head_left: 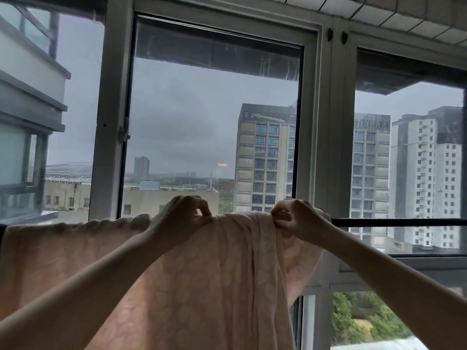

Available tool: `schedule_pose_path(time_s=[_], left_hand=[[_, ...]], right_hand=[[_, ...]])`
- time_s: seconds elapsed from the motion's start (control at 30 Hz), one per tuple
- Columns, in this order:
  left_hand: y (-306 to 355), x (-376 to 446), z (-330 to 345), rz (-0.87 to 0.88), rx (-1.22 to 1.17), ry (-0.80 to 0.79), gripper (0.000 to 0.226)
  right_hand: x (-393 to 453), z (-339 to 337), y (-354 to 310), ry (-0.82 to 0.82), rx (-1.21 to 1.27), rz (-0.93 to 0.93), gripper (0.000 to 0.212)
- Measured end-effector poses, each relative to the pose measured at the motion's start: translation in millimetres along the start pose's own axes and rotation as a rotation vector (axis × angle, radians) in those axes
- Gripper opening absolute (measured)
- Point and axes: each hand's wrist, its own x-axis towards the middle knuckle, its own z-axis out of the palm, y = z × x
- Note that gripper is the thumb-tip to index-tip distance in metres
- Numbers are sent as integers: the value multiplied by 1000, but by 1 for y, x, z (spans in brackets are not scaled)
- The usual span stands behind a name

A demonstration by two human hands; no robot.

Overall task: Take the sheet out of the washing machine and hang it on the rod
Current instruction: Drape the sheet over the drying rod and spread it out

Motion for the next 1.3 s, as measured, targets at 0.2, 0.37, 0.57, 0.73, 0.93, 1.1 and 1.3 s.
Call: schedule_pose_path(time_s=[0.2, 0.37, 0.57, 0.73, 0.93, 1.1, 1.3], left_hand=[[2, 2, 4, -8, -36, 53, 11], [-2, 2, 3, -28, -55, 56, 11], [-3, 2, 1, -23, -50, 68, 9], [-3, 5, 4, 22, -30, 161, 12], [-10, 9, -2, 64, -24, 240, 15], [-19, 10, -4, -18, -37, 323, 15], [-29, -1, 3, -40, -28, 281, 19]], right_hand=[[-1, -1, 7, 97, 30, 7, 7], [-3, 4, 10, 59, -90, -36, 10], [-1, 6, 25, 24, -34, 15, 20], [3, 11, 22, 215, 48, 46, 19], [17, -15, 38, 368, 50, 202, 7], [17, -31, 71, 505, 0, 420, 5], [-9, -10, 83, 328, -135, 512, 12]])
